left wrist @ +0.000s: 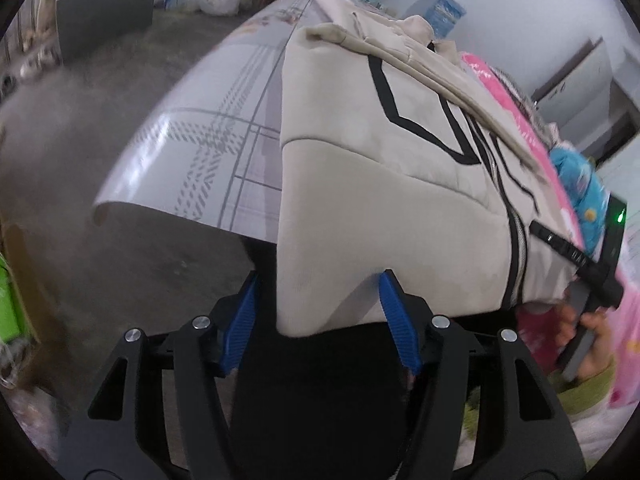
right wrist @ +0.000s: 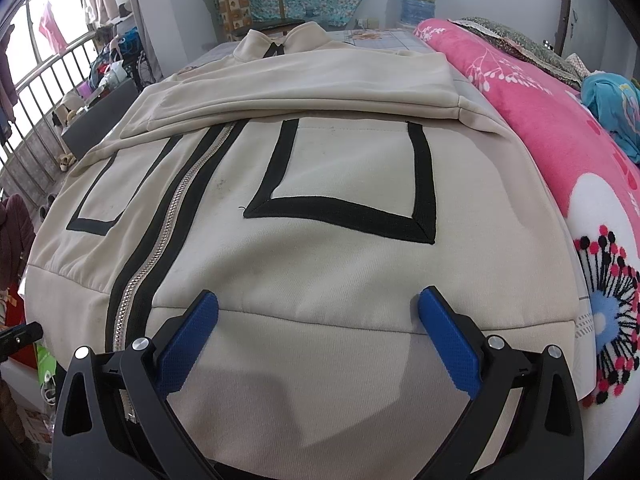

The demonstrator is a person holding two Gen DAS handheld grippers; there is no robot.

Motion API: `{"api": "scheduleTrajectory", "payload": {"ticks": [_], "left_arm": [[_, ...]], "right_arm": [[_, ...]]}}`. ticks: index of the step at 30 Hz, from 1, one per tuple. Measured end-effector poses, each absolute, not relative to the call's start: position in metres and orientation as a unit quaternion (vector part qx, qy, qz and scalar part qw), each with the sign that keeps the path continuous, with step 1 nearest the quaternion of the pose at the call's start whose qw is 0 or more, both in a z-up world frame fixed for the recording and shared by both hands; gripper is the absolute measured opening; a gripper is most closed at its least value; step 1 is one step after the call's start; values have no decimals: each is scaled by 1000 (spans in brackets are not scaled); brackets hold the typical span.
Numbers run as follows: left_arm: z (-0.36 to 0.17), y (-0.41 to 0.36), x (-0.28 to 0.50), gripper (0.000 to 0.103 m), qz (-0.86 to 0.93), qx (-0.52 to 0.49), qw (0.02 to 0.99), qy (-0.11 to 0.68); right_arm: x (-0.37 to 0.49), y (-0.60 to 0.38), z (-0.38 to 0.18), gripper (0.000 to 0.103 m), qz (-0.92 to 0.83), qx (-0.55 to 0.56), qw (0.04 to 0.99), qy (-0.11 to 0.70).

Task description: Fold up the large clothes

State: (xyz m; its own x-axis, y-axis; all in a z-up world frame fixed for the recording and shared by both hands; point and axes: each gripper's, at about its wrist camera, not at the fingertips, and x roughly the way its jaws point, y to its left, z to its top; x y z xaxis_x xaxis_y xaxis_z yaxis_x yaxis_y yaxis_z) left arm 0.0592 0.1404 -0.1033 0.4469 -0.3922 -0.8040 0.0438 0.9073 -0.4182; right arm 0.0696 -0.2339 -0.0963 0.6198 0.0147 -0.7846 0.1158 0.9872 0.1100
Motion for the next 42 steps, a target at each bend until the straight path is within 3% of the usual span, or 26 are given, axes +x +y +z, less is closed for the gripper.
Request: {"api": "scheduleTrajectory", "payload": {"ticks": [1, 5, 13, 17, 26, 36, 42], "left_arm": [[-105, 141, 60, 57, -133, -179, 830, 512], [-102, 138, 57, 41, -149, -190, 826, 509], [-67, 118, 41, 35, -157, -123, 860, 470], [-68, 105, 47, 21, -112, -63, 868, 480], [-71, 94, 48, 10, -73, -7, 875, 478], [-68, 81, 43, 7, -64, 53, 883, 462], [-69, 80, 43, 8, -71, 64, 882, 462]], "right_arm": [[70, -234, -96, 97, -28, 75, 897, 435], [70, -234, -96, 97, -28, 75, 897, 435], [70, -234, -96, 97, -29, 76, 897, 434], [70, -233, -97, 97, -31, 77, 898, 431], [70, -233, -96, 97, -27, 75, 897, 434], [16, -257, -70, 97, -15, 75, 897, 435], [-30, -286, -71, 85, -51, 97, 879, 464]]}}
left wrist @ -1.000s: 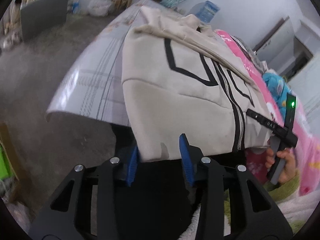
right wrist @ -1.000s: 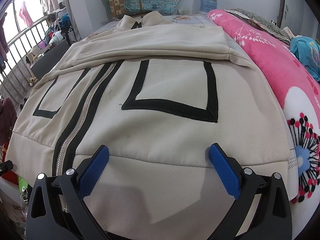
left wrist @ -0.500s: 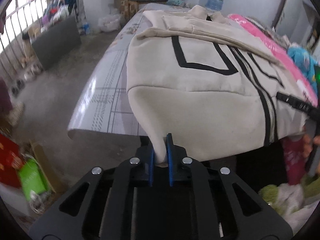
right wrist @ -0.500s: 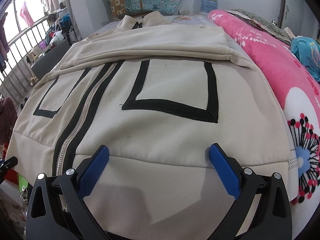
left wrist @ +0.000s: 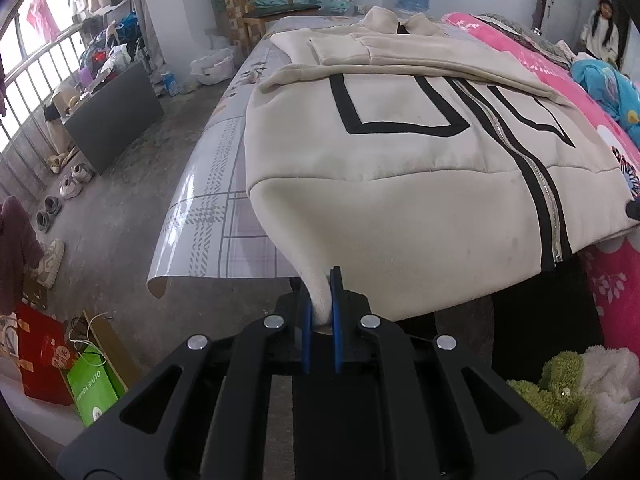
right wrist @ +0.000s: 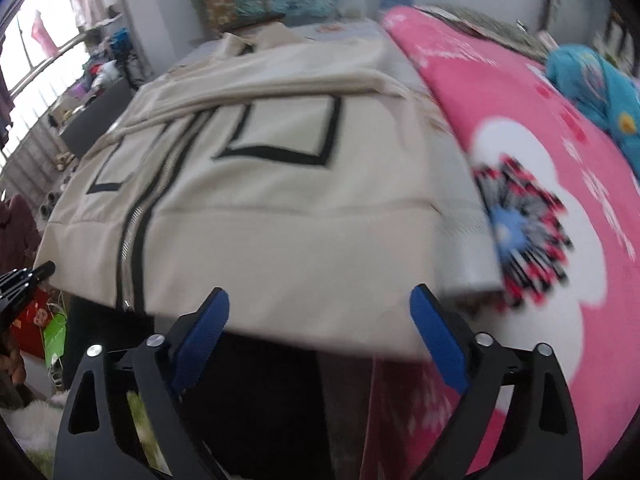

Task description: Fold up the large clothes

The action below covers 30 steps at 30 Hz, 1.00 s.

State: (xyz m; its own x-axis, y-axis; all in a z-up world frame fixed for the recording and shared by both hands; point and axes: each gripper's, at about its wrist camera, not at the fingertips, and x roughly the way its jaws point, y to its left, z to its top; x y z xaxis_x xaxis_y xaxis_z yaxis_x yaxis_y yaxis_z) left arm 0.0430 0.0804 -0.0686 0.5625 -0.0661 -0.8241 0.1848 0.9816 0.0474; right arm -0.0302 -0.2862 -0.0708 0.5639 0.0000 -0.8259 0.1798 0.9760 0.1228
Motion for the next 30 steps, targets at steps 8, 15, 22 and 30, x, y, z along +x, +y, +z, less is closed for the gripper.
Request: {"api": "scheduleTrajectory", "payload": {"ticks": [8, 15, 22, 30], "left_arm": [[-69, 80, 43, 8, -71, 68, 881, 463], [-70, 79, 44, 8, -70, 70, 881, 463], [-63, 78, 37, 7, -76, 82, 887, 449], [-34, 86, 19, 5, -106, 53, 901, 417]], "right_arm": [[-51, -327, -82, 71, -86, 166, 863, 470], [-37, -350, -107, 45, -68, 249, 844, 470], [-41, -339, -106, 7, -42, 253, 844, 471], [-49, -327, -75, 5, -42, 222, 866, 446]]}}
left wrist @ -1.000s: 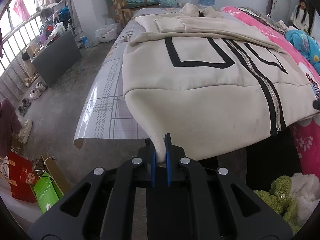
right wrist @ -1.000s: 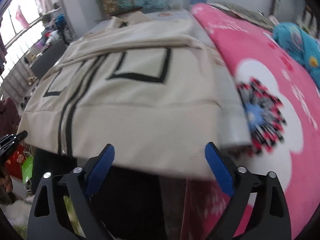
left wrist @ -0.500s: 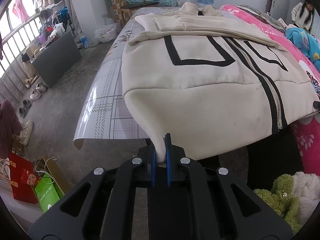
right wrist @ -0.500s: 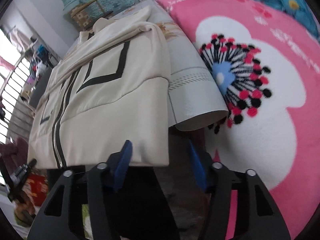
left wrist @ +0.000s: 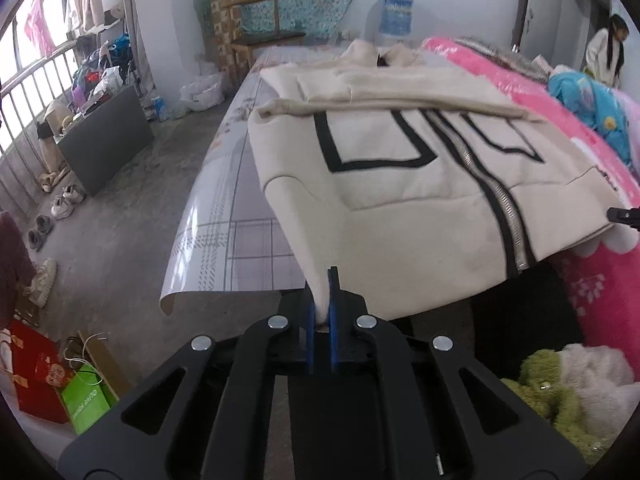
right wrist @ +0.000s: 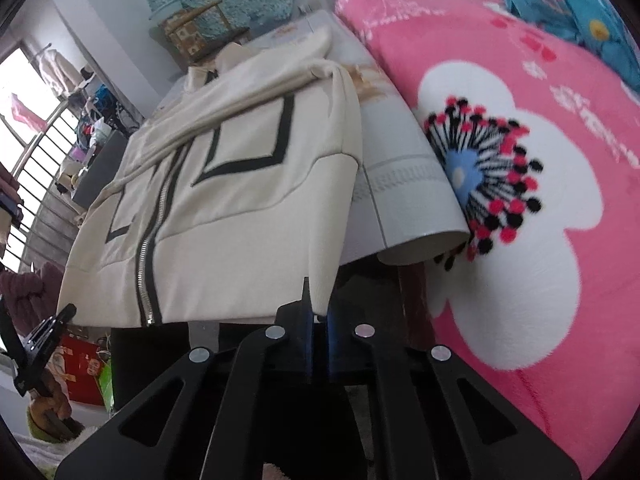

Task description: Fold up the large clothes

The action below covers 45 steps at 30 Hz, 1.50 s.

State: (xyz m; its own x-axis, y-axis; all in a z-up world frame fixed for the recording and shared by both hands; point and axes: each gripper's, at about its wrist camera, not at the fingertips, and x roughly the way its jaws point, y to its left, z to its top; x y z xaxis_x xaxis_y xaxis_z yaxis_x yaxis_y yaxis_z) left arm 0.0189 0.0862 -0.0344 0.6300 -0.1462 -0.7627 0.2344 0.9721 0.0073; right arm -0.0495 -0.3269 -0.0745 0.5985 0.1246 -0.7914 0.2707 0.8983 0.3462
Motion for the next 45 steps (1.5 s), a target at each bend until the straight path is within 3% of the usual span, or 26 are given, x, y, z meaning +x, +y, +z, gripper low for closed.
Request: {"api": "scheduleTrajectory", "payload": {"ticks": [11, 23, 32, 38, 41, 42, 44, 45], "left_arm": [[-15, 100, 9, 5, -154, -1, 892, 425], [19, 112, 106, 5, -203, -134, 892, 381], [-3, 116, 200, 5, -154, -173, 881, 412], [-37, 119, 235, 10, -123, -172, 876, 433], [-45, 117, 239, 13, -120, -163, 874, 441], [-43, 118, 237, 18, -117, -158, 878, 437], [-32, 123, 226, 45, -100, -141, 893, 415], [-27, 125, 222, 47, -101, -137, 898, 406]], "right_arm": [[-67, -331, -51, 5, -35, 232, 874, 426], [5, -352, -14, 5, 2, 290, 898, 332], [88, -374, -25, 5, -18, 301, 898, 319], [149, -388, -69, 6, -23, 318, 882, 348], [159, -391, -83, 11, -31, 317, 872, 372], [156, -391, -81, 20, -29, 314, 874, 369], [145, -391, -72, 40, -37, 300, 884, 357], [138, -392, -65, 48, -41, 292, 890, 349]]}}
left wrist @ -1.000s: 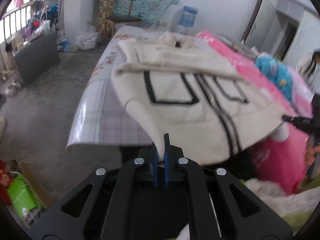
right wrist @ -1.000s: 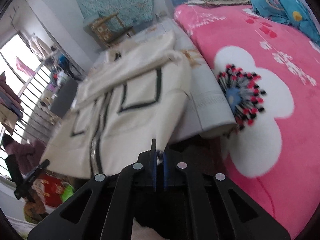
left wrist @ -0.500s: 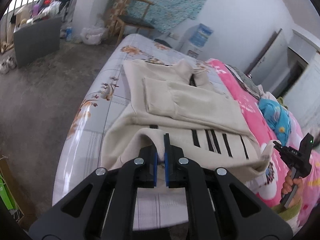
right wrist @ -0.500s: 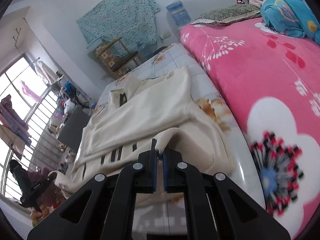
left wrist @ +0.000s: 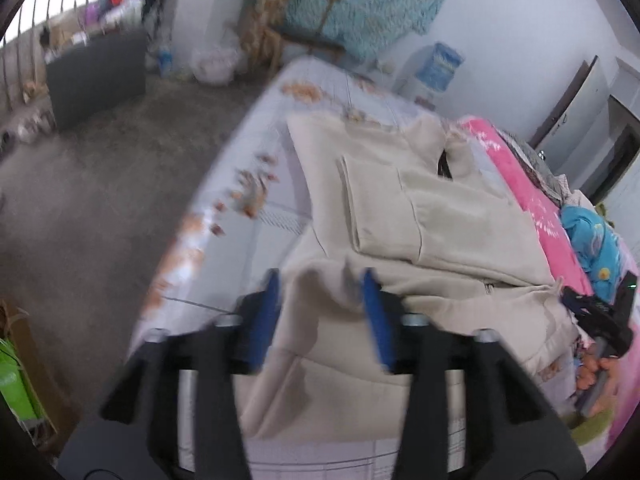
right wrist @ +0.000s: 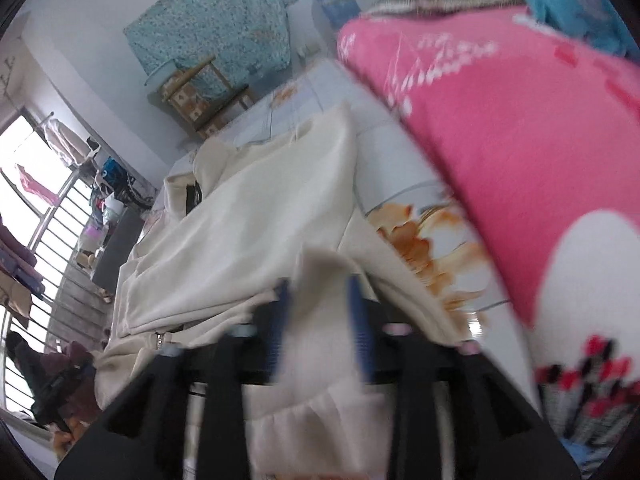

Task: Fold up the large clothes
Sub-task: 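Fold the held hem over the body toward the collar with both tools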

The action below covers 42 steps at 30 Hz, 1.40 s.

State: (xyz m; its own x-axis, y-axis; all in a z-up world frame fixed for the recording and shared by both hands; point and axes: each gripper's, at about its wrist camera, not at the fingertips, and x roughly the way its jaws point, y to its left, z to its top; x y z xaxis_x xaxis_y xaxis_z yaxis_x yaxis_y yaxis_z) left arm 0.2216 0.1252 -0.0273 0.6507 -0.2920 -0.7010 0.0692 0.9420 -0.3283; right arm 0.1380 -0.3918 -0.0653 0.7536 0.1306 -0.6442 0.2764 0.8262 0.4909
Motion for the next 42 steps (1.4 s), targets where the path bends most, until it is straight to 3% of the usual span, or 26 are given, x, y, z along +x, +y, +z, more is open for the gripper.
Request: {"api": "scheduleTrajectory", "payload": {"ticks": [4, 13, 15, 17, 19, 21, 23, 27, 34, 37, 39, 40, 42], "left_arm": [[-18, 131, 202, 57, -98, -120, 901, 405], [-58, 129, 177, 58, -30, -80, 880, 467], [-58, 125, 176, 52, -23, -69, 887, 457], [-60, 120, 177, 36, -24, -66, 889, 453], [-59, 113, 179, 26, -21, -54, 892, 448], [-57, 105, 179, 15, -15, -35, 898, 438], [-51, 102, 176, 9, -18, -26, 904, 425], [-30, 103, 161, 8, -32, -21, 914, 404], [-7, 120, 124, 8, -68, -26, 901, 428], [-27, 135, 118, 12, -68, -42, 881, 466], [-44, 150, 119, 19, -54, -62, 868, 490], [-45, 155, 119, 26, -53, -77, 867, 489], [-34, 162, 117, 27, -45, -84, 882, 461]], "right_arm": [[107, -393, -48, 58, -68, 247, 906, 337], [91, -373, -75, 59, -112, 147, 894, 409], [96, -371, -77, 59, -121, 132, 895, 409], [100, -368, -80, 59, -133, 104, 897, 409], [104, -364, -82, 52, -141, 79, 898, 409], [107, -357, -81, 27, -140, 53, 899, 412], [108, -353, -79, 15, -142, 41, 898, 415], [95, -353, -61, 11, -129, 64, 906, 398], [42, -350, -44, 11, -110, 97, 902, 406], [25, -359, -61, 20, -103, 129, 888, 429], [22, -364, -72, 35, -123, 124, 879, 444], [20, -367, -72, 37, -127, 129, 878, 443], [15, -368, -62, 39, -129, 134, 885, 427]]}}
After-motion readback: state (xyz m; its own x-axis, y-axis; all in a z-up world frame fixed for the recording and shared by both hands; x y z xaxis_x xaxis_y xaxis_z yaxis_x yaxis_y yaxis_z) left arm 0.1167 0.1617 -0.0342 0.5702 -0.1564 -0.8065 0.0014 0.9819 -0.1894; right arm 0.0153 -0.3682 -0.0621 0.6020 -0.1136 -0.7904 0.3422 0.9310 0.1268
